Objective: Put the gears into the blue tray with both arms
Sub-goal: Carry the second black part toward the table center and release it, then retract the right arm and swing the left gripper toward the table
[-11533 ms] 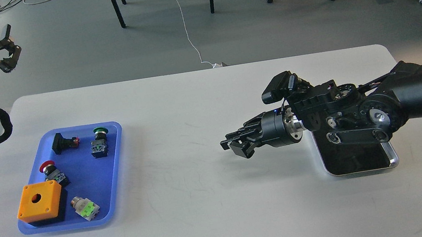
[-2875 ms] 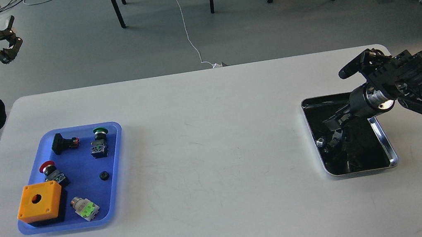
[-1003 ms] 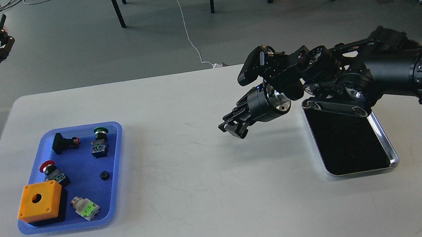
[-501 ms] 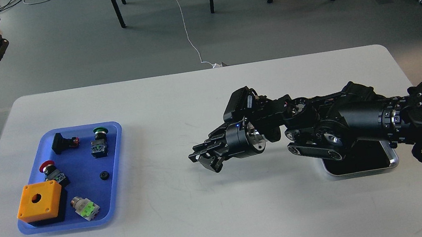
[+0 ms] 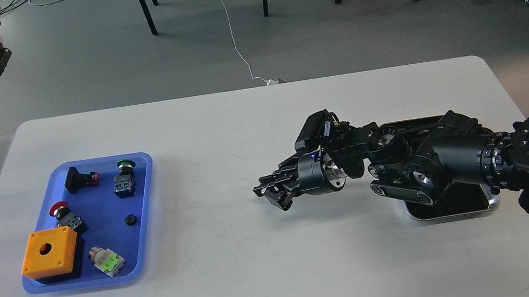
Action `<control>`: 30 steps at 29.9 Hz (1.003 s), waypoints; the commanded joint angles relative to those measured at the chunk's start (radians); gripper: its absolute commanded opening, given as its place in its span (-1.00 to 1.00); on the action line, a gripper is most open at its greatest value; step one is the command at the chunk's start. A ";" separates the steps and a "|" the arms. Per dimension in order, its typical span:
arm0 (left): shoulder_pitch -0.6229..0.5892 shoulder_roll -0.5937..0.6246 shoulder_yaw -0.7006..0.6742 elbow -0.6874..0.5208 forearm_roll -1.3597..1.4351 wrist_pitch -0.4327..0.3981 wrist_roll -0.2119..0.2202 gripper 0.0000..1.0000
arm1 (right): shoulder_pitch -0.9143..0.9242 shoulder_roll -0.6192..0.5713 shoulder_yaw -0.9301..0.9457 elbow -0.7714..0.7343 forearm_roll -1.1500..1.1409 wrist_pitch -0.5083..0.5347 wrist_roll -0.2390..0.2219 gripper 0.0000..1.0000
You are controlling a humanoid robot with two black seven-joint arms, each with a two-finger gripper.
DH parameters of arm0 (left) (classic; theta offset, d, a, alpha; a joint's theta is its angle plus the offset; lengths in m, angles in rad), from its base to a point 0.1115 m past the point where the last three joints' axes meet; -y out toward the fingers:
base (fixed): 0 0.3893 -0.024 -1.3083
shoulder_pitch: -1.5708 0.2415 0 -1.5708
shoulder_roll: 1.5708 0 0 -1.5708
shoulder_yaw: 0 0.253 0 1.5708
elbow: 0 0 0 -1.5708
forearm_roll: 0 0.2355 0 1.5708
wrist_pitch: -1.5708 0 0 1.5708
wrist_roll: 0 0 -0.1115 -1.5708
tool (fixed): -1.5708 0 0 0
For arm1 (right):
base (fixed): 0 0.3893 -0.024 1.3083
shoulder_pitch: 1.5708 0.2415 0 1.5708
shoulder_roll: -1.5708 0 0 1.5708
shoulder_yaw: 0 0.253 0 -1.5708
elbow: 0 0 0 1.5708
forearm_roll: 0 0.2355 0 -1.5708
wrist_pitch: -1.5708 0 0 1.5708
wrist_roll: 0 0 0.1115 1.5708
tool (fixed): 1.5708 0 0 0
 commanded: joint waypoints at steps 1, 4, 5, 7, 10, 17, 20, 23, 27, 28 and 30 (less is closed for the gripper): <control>0.000 -0.001 0.000 0.000 0.000 -0.004 -0.001 0.96 | 0.000 0.000 0.000 0.003 0.002 0.003 0.000 -0.11; -0.002 -0.001 0.000 0.002 0.000 -0.010 -0.001 0.96 | 0.001 0.000 0.001 0.004 0.002 0.005 0.000 0.03; -0.003 -0.001 0.000 0.000 0.000 -0.010 -0.001 0.97 | 0.003 0.000 0.000 0.004 0.002 0.005 0.000 0.07; -0.003 -0.001 0.000 0.000 0.001 -0.010 -0.001 0.96 | 0.006 0.000 0.000 0.006 0.002 0.005 0.000 0.13; -0.003 -0.001 0.000 0.000 0.001 -0.010 -0.001 0.97 | 0.012 0.000 0.001 0.010 0.006 0.003 0.000 0.27; -0.005 0.004 0.002 0.000 0.001 -0.009 -0.003 0.97 | 0.044 0.000 0.164 0.015 0.120 0.005 0.000 0.74; -0.006 0.005 0.000 0.000 0.003 -0.007 -0.001 0.97 | 0.063 0.000 0.289 0.013 0.164 0.012 0.000 0.91; -0.008 0.005 -0.001 -0.009 0.024 -0.010 -0.001 0.97 | 0.072 0.000 0.395 0.015 0.208 0.015 0.000 0.95; -0.046 0.011 0.000 -0.014 0.109 -0.015 0.002 0.96 | 0.072 -0.058 0.474 0.018 0.322 0.017 0.000 0.95; -0.057 0.010 0.000 -0.014 0.139 -0.015 0.004 0.96 | 0.072 -0.093 0.489 0.021 0.362 0.017 0.000 0.95; -0.077 0.008 0.000 -0.014 0.211 -0.019 0.014 0.96 | 0.069 -0.164 0.512 0.035 0.440 0.018 0.000 0.95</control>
